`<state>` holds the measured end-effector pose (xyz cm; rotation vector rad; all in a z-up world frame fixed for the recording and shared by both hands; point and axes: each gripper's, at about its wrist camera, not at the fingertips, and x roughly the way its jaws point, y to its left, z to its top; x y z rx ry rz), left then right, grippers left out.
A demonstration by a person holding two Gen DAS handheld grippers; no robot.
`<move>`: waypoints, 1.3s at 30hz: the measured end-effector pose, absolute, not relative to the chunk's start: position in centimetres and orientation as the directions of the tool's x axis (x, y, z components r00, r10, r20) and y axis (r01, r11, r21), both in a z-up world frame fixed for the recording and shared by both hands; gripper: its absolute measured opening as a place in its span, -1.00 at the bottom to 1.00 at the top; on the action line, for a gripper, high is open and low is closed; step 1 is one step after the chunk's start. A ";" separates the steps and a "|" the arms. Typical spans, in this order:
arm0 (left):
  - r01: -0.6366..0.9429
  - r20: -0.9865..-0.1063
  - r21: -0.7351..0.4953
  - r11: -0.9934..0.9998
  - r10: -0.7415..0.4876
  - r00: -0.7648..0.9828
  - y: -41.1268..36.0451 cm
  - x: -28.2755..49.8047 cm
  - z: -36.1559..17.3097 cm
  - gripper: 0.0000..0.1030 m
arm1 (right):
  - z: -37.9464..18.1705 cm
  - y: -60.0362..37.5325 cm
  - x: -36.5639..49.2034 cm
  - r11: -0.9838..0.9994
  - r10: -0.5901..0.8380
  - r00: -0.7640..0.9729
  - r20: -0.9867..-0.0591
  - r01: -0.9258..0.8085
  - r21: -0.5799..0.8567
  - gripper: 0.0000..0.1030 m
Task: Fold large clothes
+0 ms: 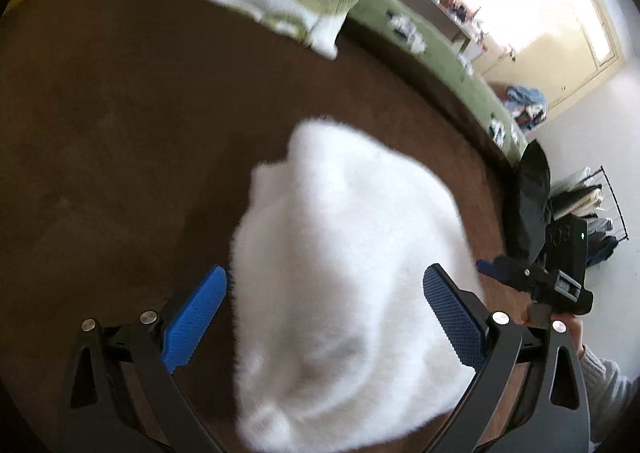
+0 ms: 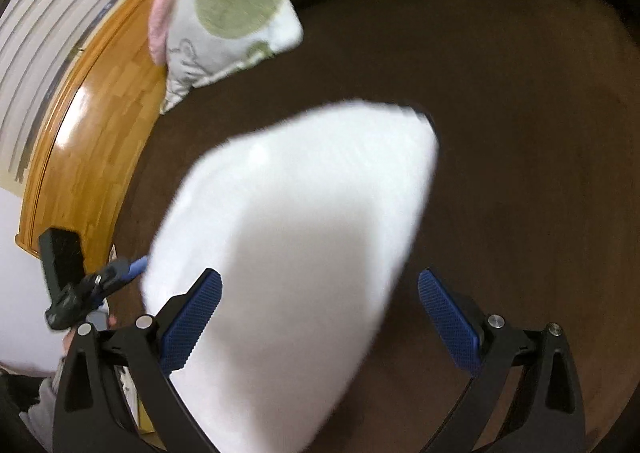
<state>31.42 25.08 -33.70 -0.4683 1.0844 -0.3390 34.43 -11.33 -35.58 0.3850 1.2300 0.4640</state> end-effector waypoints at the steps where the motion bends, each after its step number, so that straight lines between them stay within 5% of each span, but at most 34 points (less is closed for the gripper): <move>1: 0.050 -0.768 -0.523 0.851 -0.496 0.405 24.8 31.8 -34.6 0.87 | -36.4 -11.5 34.0 0.835 0.548 0.251 -0.798 -0.117 0.537 0.89; 19: 0.131 -0.746 -0.617 0.776 -0.629 0.217 22.9 35.3 -39.7 0.89 | -40.9 -10.1 35.4 0.673 0.732 0.178 -0.658 -0.034 0.739 0.91; 39: 0.178 -0.721 -0.654 0.735 -0.677 0.145 19.2 36.2 -39.4 0.84 | -40.9 -9.2 35.7 0.710 0.701 0.131 -0.701 -0.037 0.703 0.91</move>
